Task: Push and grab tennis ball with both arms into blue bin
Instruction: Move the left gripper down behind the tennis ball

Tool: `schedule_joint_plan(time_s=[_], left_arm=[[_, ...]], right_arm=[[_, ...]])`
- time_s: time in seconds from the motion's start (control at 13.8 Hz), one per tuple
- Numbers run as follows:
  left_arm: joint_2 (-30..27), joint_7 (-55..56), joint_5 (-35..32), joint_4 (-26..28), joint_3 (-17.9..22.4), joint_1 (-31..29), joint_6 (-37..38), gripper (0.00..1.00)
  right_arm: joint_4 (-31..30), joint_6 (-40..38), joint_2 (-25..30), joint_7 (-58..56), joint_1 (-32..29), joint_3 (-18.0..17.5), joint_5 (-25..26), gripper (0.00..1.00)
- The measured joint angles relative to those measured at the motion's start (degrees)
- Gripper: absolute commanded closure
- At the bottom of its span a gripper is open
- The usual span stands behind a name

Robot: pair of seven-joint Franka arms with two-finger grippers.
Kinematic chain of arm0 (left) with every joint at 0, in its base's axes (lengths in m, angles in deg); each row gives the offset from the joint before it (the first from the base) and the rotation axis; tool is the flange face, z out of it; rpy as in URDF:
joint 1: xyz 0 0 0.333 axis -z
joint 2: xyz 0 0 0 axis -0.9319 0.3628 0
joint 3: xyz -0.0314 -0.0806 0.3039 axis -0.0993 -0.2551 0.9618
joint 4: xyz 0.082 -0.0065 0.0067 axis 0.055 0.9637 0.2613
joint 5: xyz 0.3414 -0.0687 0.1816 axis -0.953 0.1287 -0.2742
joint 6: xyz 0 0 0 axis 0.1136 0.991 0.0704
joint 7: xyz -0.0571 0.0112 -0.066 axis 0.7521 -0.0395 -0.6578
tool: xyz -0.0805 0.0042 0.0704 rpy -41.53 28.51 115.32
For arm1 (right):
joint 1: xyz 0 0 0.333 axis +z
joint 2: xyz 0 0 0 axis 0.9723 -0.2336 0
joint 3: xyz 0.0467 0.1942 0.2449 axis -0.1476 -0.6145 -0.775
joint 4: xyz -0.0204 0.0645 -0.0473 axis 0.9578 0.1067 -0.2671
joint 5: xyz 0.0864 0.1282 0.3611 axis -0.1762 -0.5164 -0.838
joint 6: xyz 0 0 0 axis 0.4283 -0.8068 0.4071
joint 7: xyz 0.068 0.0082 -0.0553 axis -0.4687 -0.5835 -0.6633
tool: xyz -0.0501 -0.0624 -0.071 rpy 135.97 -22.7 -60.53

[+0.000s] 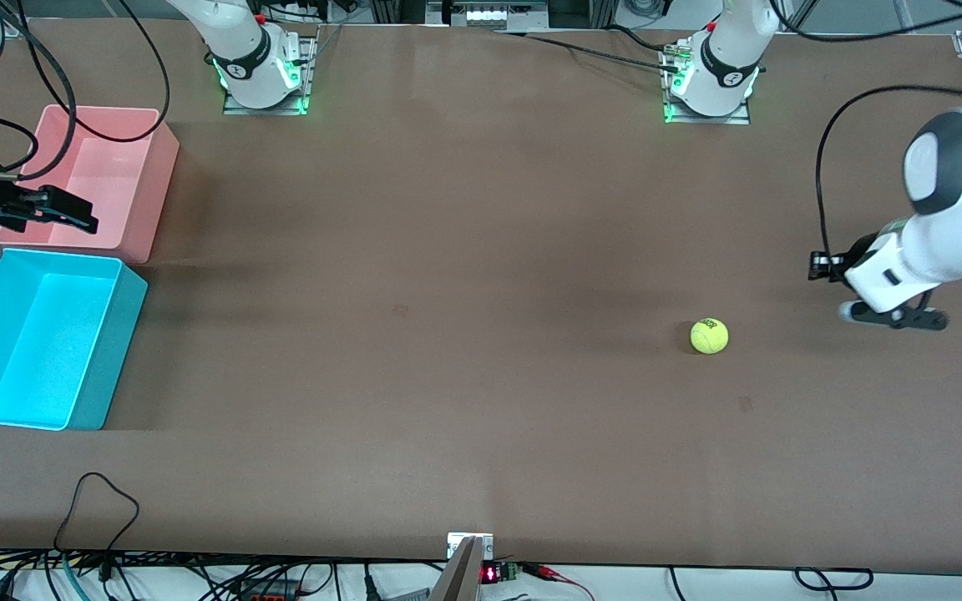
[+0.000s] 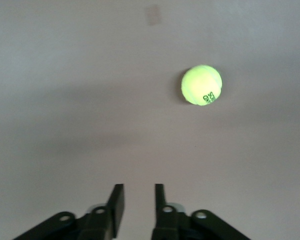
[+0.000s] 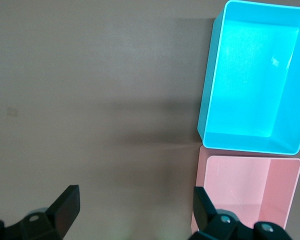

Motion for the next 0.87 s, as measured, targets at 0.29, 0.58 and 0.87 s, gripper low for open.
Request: schedule_joint_plan(time_s=[0.29,0.58,0.87], left_arm=[[5.56,-21.54,-0.03,-0.04,0.11,-0.28,-3.68,1.0],[10.74,-44.48,-0.07,-0.1,0.32,-3.87,-13.1,1.0],[15.13,-55.17,-2.33,-0.13,0.24,-5.05,-19.3,1.0]], right_arm=[[-0.54,-1.87,-4.3,-0.16,0.42,-0.21,0.0,0.0],[-0.34,-2.65,-6.29,-0.16,1.05,-0.34,0.35,0.0],[0.05,-3.13,-6.07,-0.16,1.86,-0.52,1.02,0.0]])
